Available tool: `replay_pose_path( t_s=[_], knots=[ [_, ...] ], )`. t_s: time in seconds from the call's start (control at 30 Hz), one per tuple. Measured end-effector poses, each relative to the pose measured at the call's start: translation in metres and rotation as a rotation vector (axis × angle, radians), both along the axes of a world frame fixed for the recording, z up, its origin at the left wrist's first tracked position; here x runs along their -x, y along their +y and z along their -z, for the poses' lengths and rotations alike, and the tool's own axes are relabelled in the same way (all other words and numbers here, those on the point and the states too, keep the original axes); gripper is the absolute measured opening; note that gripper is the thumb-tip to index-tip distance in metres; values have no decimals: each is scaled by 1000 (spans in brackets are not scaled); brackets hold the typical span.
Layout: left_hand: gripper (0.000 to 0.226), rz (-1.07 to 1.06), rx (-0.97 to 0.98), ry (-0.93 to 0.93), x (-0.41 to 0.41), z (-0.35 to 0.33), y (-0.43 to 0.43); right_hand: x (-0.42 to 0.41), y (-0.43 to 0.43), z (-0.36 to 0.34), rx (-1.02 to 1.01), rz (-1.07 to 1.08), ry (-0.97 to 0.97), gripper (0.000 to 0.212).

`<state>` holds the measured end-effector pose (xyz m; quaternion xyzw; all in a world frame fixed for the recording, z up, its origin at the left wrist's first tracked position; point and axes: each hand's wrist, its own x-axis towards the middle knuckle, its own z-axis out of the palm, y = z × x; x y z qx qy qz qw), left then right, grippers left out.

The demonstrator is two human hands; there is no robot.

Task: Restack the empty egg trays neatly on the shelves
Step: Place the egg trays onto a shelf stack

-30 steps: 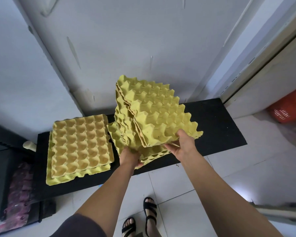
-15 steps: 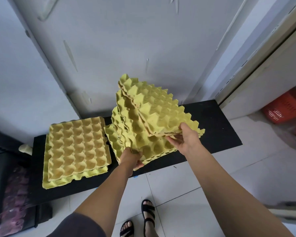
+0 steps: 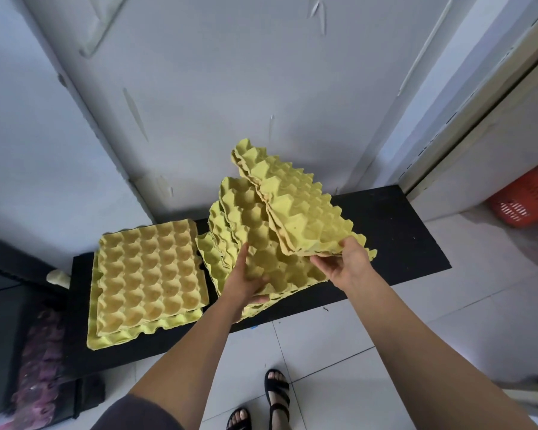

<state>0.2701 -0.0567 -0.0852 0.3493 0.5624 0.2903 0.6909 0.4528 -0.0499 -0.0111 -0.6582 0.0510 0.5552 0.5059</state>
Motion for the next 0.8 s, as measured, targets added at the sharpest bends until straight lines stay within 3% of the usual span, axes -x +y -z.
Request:
replay_pose_path(
  t_s=[0.43,0.6,0.8],
  knots=[
    [80,-64,166,29,-11,15,-5,-27,0,1,73,31,44,39],
    [81,-113,213,29,-9,22,-5,-50,6,-12,3,84,49,40],
    [80,-105,113,22,-16,21,-7,-63,14,-24,-77,113,-105,34]
  ],
)
